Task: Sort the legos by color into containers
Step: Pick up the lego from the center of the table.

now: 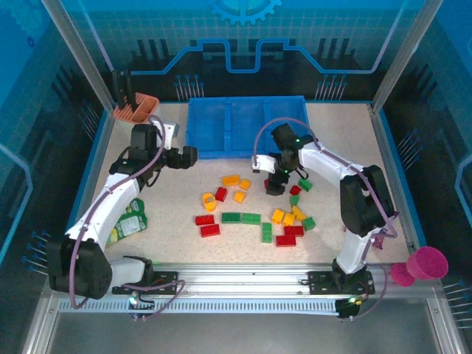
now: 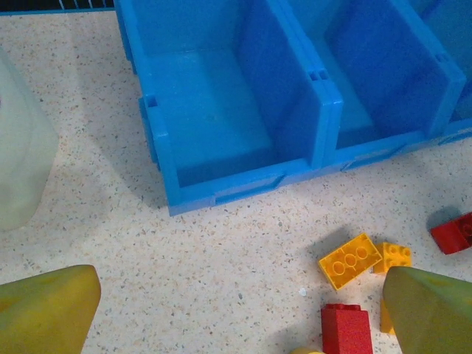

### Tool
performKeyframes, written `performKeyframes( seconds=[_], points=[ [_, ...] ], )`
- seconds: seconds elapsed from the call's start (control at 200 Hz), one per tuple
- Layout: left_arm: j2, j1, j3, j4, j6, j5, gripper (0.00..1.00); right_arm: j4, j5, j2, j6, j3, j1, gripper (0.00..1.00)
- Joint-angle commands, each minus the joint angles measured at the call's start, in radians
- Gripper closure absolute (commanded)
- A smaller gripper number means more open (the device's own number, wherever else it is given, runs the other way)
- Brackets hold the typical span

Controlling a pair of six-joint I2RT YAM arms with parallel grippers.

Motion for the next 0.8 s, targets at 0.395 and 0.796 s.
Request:
performKeyframes(
  seconds=[0.395,0.796],
  points=[
    [0.011,-0.004,-0.026,0.047,0.054,-0.021,0.01,0.230,0.109,0.086,-0.086,-0.113,0.001,0.08],
    [0.061,-0.004,0.003,0.044,0.040,-0.003,0.01,0.236,0.096,0.124,-0.081,-0.133,-0.012,0.74]
  ],
)
